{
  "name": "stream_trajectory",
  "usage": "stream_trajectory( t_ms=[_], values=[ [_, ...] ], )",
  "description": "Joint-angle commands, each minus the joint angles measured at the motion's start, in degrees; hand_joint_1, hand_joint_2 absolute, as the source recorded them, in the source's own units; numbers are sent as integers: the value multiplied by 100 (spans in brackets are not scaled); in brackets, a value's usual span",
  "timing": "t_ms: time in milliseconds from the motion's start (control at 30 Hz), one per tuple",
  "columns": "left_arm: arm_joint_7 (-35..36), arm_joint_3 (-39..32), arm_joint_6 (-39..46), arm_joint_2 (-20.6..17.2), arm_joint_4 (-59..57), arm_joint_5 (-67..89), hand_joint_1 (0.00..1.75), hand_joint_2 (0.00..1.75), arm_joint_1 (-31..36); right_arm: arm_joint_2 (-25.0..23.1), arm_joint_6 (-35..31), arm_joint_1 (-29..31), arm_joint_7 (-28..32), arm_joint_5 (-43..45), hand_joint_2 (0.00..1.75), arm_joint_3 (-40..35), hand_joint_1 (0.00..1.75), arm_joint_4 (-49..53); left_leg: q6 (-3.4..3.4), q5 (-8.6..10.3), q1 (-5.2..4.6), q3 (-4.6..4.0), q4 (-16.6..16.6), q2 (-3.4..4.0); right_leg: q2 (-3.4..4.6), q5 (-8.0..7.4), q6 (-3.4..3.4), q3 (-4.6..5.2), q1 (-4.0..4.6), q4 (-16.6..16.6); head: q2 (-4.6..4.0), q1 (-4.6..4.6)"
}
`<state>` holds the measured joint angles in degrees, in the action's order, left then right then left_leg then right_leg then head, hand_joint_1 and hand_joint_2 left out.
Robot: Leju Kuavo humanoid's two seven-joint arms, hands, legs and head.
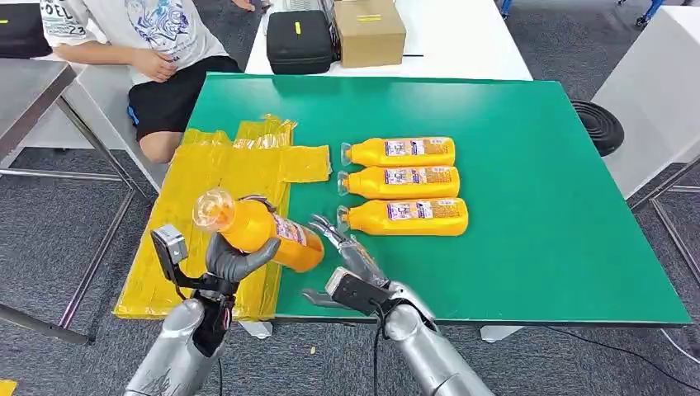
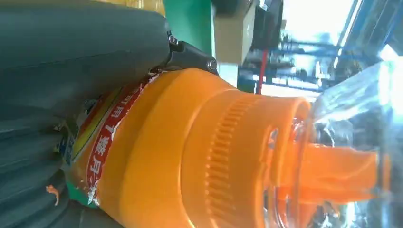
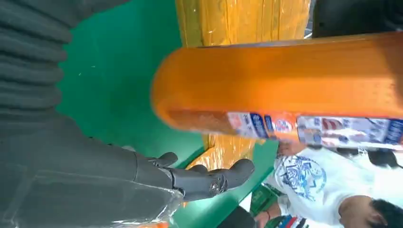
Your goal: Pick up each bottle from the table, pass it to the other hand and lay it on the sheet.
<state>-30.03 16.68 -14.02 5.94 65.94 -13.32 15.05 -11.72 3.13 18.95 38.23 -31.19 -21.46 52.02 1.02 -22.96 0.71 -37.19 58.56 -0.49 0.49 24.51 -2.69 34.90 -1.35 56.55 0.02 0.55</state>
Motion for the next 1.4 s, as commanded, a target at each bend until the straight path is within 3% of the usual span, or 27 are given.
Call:
stream_trajectory(
  t_ms=[33, 100, 233, 400, 567, 700, 833, 1000, 1200, 1400],
  values=[
    [-155, -331, 1602, -231, -213, 1430, 175, 175, 407, 243, -77, -230, -60, -7, 0, 82, 0, 726, -1, -5, 2, 15, -1, -5, -11, 7, 12, -18, 5, -2, 0, 0],
    [-169, -491, 2134, -323, -209, 1962, 175, 175, 535, 261, -114, -313, -119, -44, 0, 51, 0, 959, -2, -8, 4, 19, 1, -4, -11, 10, 15, -22, 7, 0, 0, 0],
    [350, -436, 2535, -978, -585, 3416, 175, 175, 1206, 325, -92, -508, -176, -43, 0, -1, 0, 1376, -3, -3, 6, 10, 1, -2, -8, 5, 14, -11, 8, 1, 0, -2],
    [1091, 38, 1881, -1666, -1437, 5054, 175, 175, 2352, 342, -74, -761, -237, -66, 0, 211, 0, 1757, -9, 2, 13, 11, 5, -17, -25, 9, 19, -16, 14, 9, 0, -2],
    [1144, 28, 1720, -1696, -1561, 5248, 175, 175, 2535, 345, -63, -825, -237, -77, 0, 324, 0, 1847, -13, 14, 11, 4, 2, -5, -10, 2, 11, -3, 9, 7, 0, 0],
    [1535, 911, 1011, -2208, -1922, 6249, 175, 175, 3209, 371, -122, -1074, -235, -11, 0, 581, 0, 2147, -13, 8, 14, 12, 6, -14, -20, 6, 21, -16, 13, 10, 0, 0],
    [1397, 1842, -111, -2613, -2421, 6862, 175, 175, 3907, 327, -54, -1114, -229, 156, 0, 856, 0, 2238, -14, 11, 17, 1, 11, -17, -23, 2, 20, -5, 15, 12, 0, -2],
    [1251, 2440, -370, -2638, -2810, 6946, 175, 175, 3824, 239, -11, -1187, -264, 175, 0, 1044, 0, 2338, -14, 9, 11, 17, 4, -4, -13, -1, 30, -12, 11, 10, 0, 0],
    [1305, 2565, -252, -2628, -2906, 6878, 175, 175, 3797, 214, 16, -1221, -259, 170, 0, 1078, 0, 2368, -13, 6, 11, 21, 2, 5, -4, -1, 29, -16, 11, 6, 0, -2],
    [1356, 3018, -135, -2689, -3343, 7061, 175, 175, 3324, 220, 58, -1266, -219, 174, 0, 1080, 0, 2392, -14, 6, 5, 39, -12, 19, 11, -4, 29, -30, 6, -3, 0, -2]
  ],
)
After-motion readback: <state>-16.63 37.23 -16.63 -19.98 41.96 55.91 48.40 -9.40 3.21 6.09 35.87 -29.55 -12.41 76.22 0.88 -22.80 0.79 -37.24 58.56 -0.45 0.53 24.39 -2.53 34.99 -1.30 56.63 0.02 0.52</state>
